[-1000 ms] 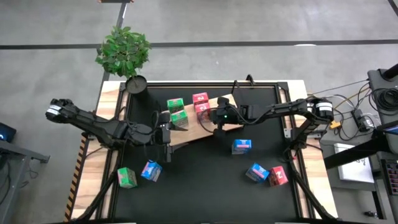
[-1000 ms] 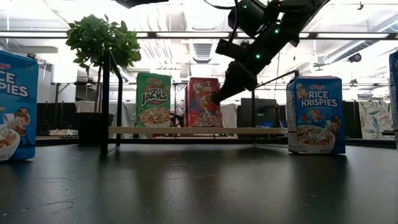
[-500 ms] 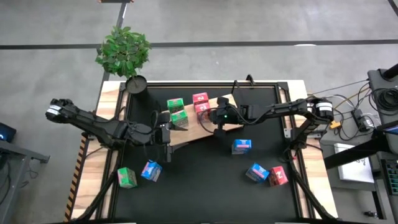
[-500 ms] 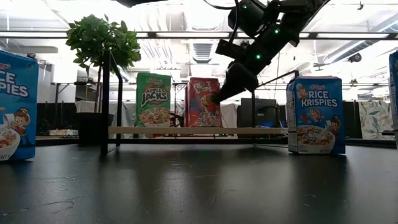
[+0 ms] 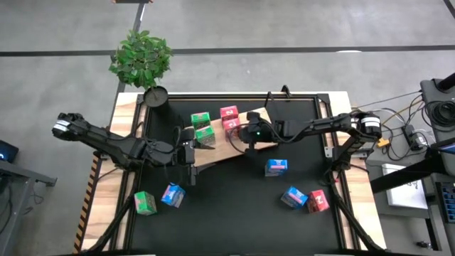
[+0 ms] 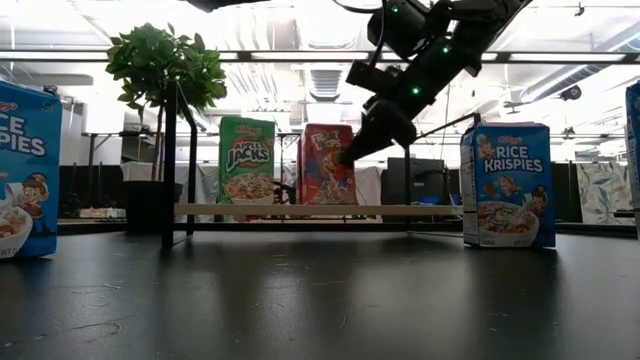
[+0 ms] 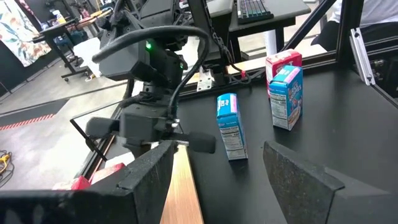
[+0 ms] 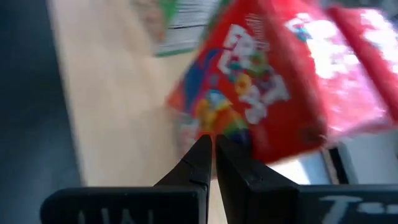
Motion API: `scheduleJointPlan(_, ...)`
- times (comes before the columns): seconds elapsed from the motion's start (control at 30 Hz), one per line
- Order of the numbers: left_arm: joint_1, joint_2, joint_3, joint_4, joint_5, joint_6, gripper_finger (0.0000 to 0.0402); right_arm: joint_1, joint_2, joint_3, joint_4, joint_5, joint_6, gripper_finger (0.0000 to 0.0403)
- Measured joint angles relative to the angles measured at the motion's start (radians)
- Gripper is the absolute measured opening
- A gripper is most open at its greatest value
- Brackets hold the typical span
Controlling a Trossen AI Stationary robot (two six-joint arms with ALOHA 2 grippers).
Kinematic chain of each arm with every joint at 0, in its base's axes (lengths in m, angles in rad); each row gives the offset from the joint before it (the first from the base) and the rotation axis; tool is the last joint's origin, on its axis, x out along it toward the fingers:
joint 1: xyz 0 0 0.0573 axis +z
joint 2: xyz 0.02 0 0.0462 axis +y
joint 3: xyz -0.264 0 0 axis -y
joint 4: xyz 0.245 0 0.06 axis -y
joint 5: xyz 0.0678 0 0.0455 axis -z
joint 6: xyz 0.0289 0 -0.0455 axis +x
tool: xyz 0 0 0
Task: Stack cereal on shelf
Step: Align the left red cereal box with the other red cereal box on the shelf
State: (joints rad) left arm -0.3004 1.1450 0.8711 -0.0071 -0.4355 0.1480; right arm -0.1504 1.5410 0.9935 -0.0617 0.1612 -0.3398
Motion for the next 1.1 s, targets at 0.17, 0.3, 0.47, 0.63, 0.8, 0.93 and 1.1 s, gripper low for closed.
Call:
scheduleJointPlan(0.17,0.0,0.0,0.0,0.0,0.0,0.007,0.0233,0.012,0.013,-0.004,-0.002,-0.104,-0.002,0.0013)
scheduleJointPlan(0.3,0.0,0.0,0.0,0.004,0.0,0.017,0.0233,0.021,0.051,-0.006,0.004,-0.106,0.008,0.0013)
scheduleJointPlan(0.47,0.0,0.0,0.0,0.014,0.0,0.023,0.0233,0.039,0.136,-0.005,0.039,0.007,0.001,0.0013)
scheduleJointPlan(0.63,0.0,0.0,0.0,0.014,0.0,0.023,0.0233,0.041,0.165,0.013,0.047,0.076,0.002,0.0013)
scheduleJointPlan(0.8,0.0,0.0,0.0,0.014,0.0,0.023,0.0233,0.041,0.163,0.016,0.047,0.102,-0.002,0.0013)
scheduleJointPlan(0.93,0.0,0.0,0.0,0.014,0.0,0.023,0.0233,0.041,0.161,0.016,0.054,0.101,-0.002,0.0013)
scheduleJointPlan(1.1,0.0,0.0,0.0,0.015,0.0,0.023,0.0233,0.039,0.162,0.016,0.069,0.102,-0.008,0.0013)
